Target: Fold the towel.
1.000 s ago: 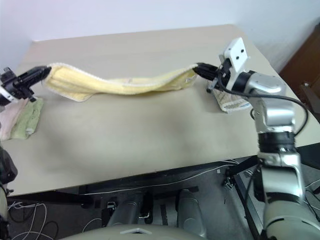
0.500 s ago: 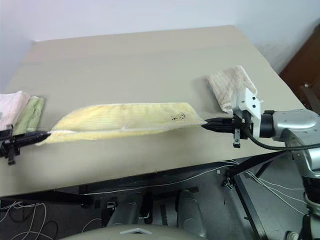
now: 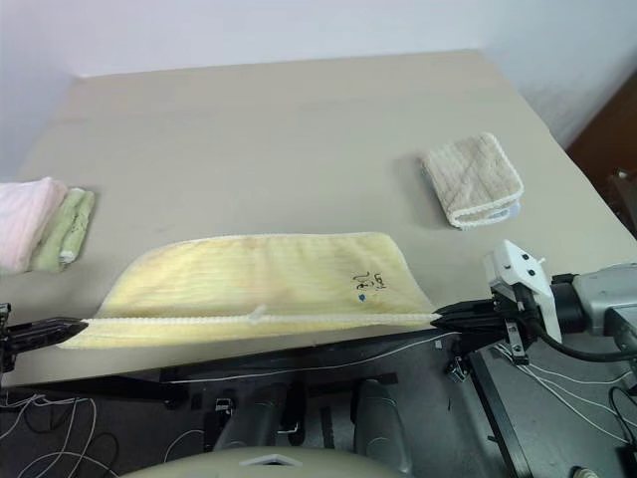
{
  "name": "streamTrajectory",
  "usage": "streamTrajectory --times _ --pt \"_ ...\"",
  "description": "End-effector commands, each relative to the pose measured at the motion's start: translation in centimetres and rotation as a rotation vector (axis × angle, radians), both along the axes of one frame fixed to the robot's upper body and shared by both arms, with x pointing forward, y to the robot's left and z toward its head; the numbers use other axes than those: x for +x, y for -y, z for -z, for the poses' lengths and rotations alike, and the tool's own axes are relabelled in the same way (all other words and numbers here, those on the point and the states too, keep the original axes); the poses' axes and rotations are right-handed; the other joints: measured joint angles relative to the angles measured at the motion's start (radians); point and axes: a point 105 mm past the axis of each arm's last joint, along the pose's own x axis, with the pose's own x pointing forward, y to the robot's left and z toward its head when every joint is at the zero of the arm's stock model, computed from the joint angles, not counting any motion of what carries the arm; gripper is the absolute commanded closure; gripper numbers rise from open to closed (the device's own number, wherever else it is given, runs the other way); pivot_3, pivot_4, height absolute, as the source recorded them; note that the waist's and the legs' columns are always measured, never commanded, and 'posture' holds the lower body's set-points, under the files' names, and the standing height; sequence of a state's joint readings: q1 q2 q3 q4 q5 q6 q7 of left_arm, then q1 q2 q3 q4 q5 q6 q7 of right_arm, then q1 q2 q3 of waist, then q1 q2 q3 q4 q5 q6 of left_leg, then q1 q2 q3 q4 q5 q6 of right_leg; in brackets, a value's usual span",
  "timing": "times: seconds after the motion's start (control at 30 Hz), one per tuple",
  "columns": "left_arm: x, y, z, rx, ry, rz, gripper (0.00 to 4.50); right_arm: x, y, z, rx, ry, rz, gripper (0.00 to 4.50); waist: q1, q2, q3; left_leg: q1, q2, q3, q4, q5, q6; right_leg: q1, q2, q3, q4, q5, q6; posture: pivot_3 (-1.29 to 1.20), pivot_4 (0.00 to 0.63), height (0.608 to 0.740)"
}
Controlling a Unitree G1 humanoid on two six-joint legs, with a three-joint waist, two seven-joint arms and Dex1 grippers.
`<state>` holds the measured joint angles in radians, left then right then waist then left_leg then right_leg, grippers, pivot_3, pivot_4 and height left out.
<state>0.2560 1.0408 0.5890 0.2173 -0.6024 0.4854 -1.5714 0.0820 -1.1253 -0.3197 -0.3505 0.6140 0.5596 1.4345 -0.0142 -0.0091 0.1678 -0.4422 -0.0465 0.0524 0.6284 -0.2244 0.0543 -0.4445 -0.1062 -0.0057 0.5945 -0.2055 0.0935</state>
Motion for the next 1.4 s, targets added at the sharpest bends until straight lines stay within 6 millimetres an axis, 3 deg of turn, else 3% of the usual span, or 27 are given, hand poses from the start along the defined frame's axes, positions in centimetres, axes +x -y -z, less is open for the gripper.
streamTrajectory --times 0.03,0.2,0.6,0.8,1.07,1.2,1.37,1.4 --pt "0.6 -0.9 -1.3 0.018 0.053 -0.043 4.48 0.9 0.2 -1.4 -0.004 0.07 0.005 4.5 0.0 0.0 0.0 0.0 0.0 0.0 0.0 0.0 0.0 0.0 0.0 0.0 0.0 0.0 0.0 0.0 0.15 0.74" --pt "1.9 -1.0 -1.8 -0.007 0.098 -0.057 4.48 2.9 0.2 -1.6 0.018 0.107 0.016 4.5 0.001 0.0 0.0 0.0 0.0 0.001 -0.001 0.0 0.0 -0.001 0.0 0.0 -0.001 0.0 0.0 0.0 0.15 0.74" --pt "7.6 -1.7 -3.9 -0.032 0.312 -0.163 4.48 8.4 -1.7 -1.6 0.068 0.2 0.007 4.5 0.0 0.0 0.0 -0.002 0.0 0.003 0.001 0.0 0.0 -0.006 0.0 0.0 0.002 0.0 -0.001 0.0 0.15 0.74" --pt "9.2 -1.9 -3.0 0.005 0.323 -0.184 4.48 10.9 -2.6 -1.7 0.09 0.263 0.044 4.5 -0.002 0.0 0.0 -0.002 0.0 0.003 0.002 0.0 0.0 -0.004 0.0 0.0 0.003 0.0 -0.001 0.0 0.15 0.74" --pt "10.7 -0.4 -1.4 0.017 0.328 -0.153 4.48 12.1 -3.9 -0.8 0.111 0.273 0.051 4.5 -0.001 -0.001 0.0 -0.002 0.0 0.003 0.003 0.001 -0.001 -0.003 0.0 -0.001 0.004 0.001 0.0 0.0 0.15 0.74" --pt "11.5 0.3 -1.6 0.005 0.353 -0.161 4.48 12.6 -3.7 -0.6 0.108 0.276 0.085 4.5 -0.001 -0.001 -0.001 -0.002 0.0 0.003 0.004 0.001 -0.001 -0.003 0.0 -0.001 0.004 0.002 0.002 0.0 0.15 0.74" --pt "11.2 0.5 -0.8 0.004 0.304 -0.148 4.48 13.2 -3.8 -0.7 0.12 0.261 0.114 4.5 -0.006 -0.001 -0.001 -0.001 0.0 0.003 0.004 0.001 -0.001 -0.002 0.0 -0.001 0.005 0.002 0.002 0.0 0.15 0.74" --pt "11.2 0.5 -0.8 0.0 0.295 -0.146 4.27 13.2 -4.0 -0.9 0.134 0.261 0.113 4.28 -0.007 -0.001 -0.001 -0.001 0.0 0.003 0.004 0.001 -0.001 -0.002 0.0 -0.001 0.005 0.002 0.002 0.0 0.15 0.74"
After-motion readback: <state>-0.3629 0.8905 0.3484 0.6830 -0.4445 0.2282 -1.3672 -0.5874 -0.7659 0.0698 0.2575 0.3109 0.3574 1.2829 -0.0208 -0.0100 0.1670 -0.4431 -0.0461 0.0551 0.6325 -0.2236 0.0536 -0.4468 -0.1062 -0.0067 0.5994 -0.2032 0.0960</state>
